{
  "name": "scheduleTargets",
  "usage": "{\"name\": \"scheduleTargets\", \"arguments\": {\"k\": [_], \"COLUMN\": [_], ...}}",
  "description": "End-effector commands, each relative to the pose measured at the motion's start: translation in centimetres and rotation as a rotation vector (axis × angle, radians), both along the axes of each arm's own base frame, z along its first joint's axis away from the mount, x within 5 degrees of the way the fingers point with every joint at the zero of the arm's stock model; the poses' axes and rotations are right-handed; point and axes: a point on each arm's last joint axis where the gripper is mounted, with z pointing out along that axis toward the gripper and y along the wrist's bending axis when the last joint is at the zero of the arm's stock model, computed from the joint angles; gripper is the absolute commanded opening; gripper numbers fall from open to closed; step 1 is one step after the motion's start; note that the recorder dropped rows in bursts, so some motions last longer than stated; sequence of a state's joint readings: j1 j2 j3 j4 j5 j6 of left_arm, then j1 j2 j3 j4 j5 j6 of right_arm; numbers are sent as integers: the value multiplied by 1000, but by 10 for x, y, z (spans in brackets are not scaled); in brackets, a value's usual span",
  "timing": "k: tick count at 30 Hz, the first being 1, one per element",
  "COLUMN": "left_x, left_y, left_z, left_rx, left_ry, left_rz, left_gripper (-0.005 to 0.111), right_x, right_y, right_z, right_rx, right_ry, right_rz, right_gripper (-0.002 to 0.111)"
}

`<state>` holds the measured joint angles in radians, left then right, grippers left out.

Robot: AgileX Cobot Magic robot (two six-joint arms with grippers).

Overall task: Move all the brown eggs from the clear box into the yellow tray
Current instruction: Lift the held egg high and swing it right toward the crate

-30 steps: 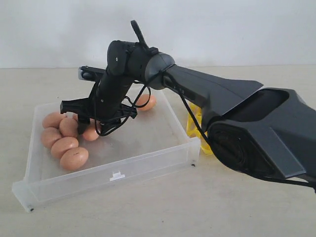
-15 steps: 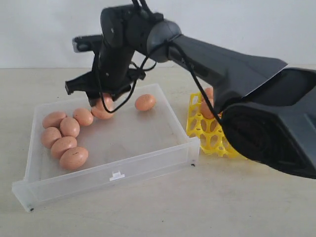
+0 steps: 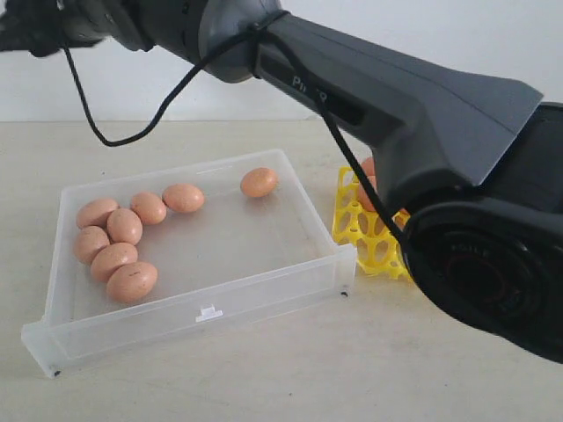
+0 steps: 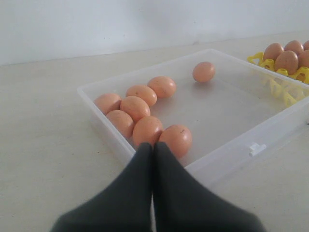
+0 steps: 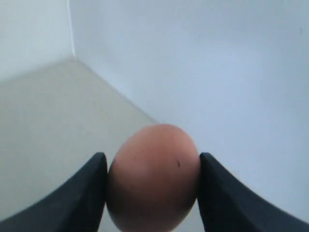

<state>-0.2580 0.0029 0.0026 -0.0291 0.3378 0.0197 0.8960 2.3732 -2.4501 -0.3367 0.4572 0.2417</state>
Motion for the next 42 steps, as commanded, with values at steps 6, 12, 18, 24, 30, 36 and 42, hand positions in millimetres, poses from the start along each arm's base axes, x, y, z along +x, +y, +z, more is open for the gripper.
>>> {"name": "scheduleTargets", "arguments": {"k": [6, 12, 18, 24, 30, 36, 42], "left_x": [0, 0, 0, 0, 0, 0, 0], "left_y": [0, 0, 0, 0, 0, 0, 0], "left_z": [1, 1, 1, 1, 1, 1, 1], "left_rx": [-8, -8, -8, -8, -8, -8, -8], "left_ry": [-4, -4, -4, -4, -4, -4, -4], "left_rz": [-1, -1, -1, -1, -1, -1, -1], "left_gripper": [-4, -4, -4, -4, -4, -4, -4], "right_x": [-13, -12, -10, -19, -30, -58, -71], "right_y": [9, 11, 11, 13, -49, -148, -292], "right_z": [52, 45, 30, -20, -28, -27, -73], "right_rx": [530, 350, 83, -1, 333, 433, 408], "right_ry": [-173, -276, -316, -216, -258, -121, -11], "right_rz": [155, 152, 135, 187, 164, 59, -330], "right_gripper": [0, 0, 0, 0, 0, 0, 0]}}
